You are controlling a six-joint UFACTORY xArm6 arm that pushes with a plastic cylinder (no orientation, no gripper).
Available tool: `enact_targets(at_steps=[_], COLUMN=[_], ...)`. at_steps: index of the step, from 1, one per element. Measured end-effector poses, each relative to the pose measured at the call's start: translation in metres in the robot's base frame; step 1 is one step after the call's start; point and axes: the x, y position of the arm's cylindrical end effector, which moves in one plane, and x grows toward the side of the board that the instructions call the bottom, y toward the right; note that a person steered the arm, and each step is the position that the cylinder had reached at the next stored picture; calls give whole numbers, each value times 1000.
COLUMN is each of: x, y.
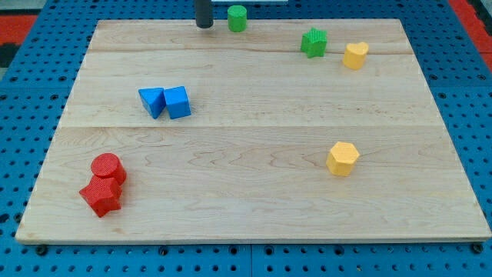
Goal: Slide the green star in between the heart and green circle
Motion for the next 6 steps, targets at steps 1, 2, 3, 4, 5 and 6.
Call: enact_targets(at_steps=[1,2,3,4,5,6], x=[0,10,67,154,124,82], y=[18,116,142,183,176,177])
